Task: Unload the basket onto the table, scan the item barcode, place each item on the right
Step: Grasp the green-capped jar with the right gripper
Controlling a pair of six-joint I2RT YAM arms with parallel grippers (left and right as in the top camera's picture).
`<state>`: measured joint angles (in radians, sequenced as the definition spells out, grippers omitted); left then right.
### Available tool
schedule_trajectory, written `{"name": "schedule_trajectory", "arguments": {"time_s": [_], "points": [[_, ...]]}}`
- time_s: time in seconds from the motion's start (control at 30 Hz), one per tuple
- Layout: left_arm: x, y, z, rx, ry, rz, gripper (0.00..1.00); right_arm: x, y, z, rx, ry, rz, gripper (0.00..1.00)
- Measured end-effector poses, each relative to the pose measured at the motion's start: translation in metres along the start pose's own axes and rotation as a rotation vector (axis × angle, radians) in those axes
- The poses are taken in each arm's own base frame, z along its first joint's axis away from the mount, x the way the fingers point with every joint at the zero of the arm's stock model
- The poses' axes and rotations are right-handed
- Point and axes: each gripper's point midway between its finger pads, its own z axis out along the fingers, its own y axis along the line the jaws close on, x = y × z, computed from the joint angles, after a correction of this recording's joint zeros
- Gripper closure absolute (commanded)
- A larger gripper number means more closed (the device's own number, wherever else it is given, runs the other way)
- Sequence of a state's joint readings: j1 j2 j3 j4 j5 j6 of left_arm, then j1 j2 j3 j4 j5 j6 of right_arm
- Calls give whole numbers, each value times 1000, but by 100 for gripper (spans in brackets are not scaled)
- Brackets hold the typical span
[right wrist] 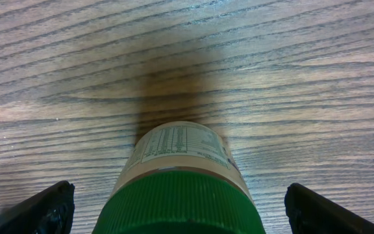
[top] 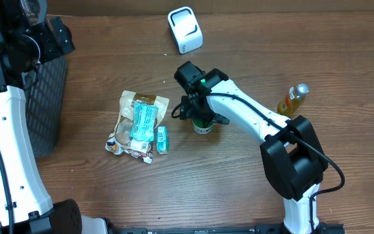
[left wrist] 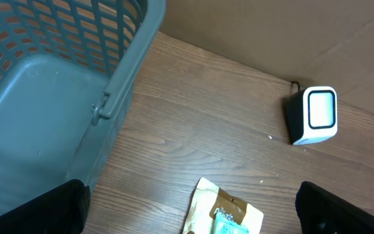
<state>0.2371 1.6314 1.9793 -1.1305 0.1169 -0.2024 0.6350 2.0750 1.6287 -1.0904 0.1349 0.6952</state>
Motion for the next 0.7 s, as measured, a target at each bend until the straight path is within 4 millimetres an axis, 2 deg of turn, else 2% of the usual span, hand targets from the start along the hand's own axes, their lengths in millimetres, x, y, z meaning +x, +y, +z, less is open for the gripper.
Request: {"name": "schedule_trajectory", "arguments": {"time_s": [0.47, 0.7], "points": [[0, 0, 0, 0, 0, 0, 0, -1, 1, 0, -7, -4, -1, 0], [0, 0, 0, 0, 0, 0, 0, 2, 11, 0, -59, 22, -48, 0]]}}
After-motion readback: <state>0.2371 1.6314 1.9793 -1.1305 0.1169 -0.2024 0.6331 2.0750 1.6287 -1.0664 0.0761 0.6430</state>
